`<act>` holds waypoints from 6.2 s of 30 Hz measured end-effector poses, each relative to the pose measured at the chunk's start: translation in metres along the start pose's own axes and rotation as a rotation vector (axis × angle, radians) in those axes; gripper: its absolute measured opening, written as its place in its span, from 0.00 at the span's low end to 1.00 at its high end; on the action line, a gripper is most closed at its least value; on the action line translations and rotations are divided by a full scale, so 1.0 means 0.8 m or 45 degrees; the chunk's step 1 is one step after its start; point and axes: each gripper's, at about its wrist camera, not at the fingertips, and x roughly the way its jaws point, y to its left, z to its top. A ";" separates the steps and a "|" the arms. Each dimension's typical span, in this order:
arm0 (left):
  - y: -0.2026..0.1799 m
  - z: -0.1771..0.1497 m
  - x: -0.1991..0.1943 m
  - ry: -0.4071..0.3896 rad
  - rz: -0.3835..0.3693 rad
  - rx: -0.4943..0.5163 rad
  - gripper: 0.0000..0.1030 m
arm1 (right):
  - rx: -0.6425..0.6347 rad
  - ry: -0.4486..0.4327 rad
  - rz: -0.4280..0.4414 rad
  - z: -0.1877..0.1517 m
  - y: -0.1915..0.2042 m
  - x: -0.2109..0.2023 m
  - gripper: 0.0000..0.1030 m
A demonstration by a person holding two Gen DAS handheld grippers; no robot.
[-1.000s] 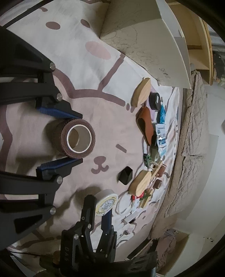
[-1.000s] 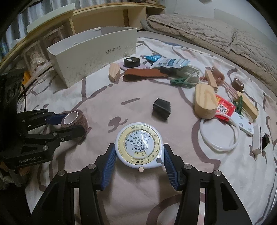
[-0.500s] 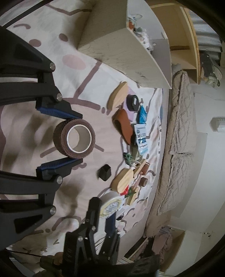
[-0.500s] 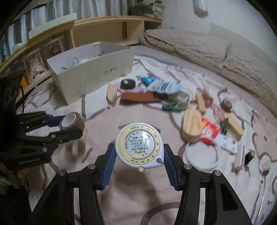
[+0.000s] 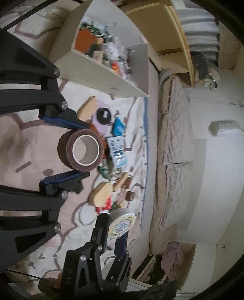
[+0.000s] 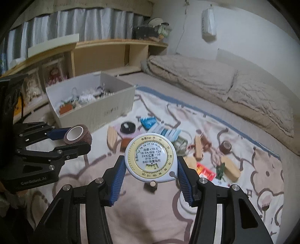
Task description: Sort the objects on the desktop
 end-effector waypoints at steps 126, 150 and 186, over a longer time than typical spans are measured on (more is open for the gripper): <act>0.373 0.060 0.102 0.553 0.369 -0.402 0.60 | -0.031 0.102 0.366 0.204 0.198 0.192 0.53; 0.347 0.104 0.033 0.267 0.336 -0.310 0.69 | -0.033 0.220 0.451 0.189 0.229 0.227 0.53; 0.351 0.099 0.017 0.250 0.349 -0.319 0.69 | -0.022 0.235 0.450 0.186 0.235 0.251 0.53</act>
